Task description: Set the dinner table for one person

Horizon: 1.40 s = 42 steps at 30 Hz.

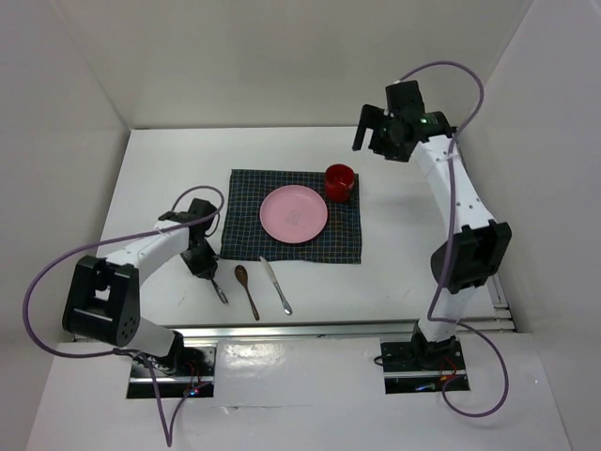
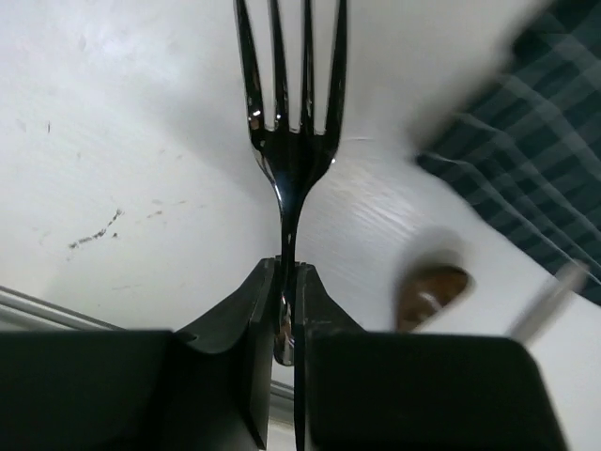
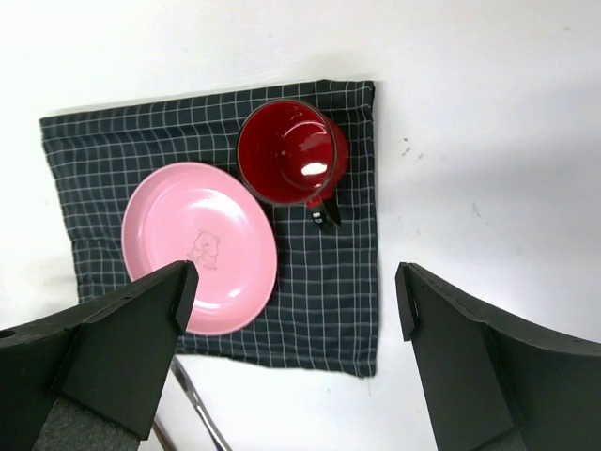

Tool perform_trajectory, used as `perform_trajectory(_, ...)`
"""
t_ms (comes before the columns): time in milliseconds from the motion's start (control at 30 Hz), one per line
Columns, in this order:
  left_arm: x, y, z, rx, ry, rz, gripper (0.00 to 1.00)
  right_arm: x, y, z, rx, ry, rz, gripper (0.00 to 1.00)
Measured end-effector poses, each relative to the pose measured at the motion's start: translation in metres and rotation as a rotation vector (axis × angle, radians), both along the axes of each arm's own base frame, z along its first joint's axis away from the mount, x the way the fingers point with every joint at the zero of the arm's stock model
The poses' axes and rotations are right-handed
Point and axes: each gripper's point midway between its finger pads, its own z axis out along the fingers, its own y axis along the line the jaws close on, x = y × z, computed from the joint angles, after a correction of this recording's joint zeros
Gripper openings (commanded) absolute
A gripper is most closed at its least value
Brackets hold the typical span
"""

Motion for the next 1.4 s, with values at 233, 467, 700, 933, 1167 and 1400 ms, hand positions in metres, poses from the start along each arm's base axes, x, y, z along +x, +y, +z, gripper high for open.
perform_trajectory(233,0.099,-0.037,0.086,0.083,-0.201,-0.301,0.00,-0.054,0.004,0.000,0.020,0.013,0.071,0.98)
perform_trajectory(467,0.183,-0.097,0.079,0.152,-0.206,-0.558,0.00,-0.138,0.084,-0.072,-0.027,0.206,0.310,0.94)
perform_trajectory(700,0.200,-0.093,0.012,0.210,-0.004,-0.662,0.00,-0.189,0.078,-0.108,-0.044,0.316,0.317,0.94)
perform_trajectory(933,0.199,-0.085,0.011,0.214,0.027,-0.667,0.00,-0.231,0.106,-0.126,-0.054,0.358,0.412,0.91)
perform_trajectory(1167,0.198,-0.083,0.007,0.197,0.038,-0.662,0.59,-0.260,0.149,-0.149,-0.092,0.404,0.525,0.90)
perform_trajectory(1400,0.205,-0.079,0.027,0.163,0.011,-0.632,0.92,-0.274,0.195,-0.181,-0.137,0.425,0.625,0.83)
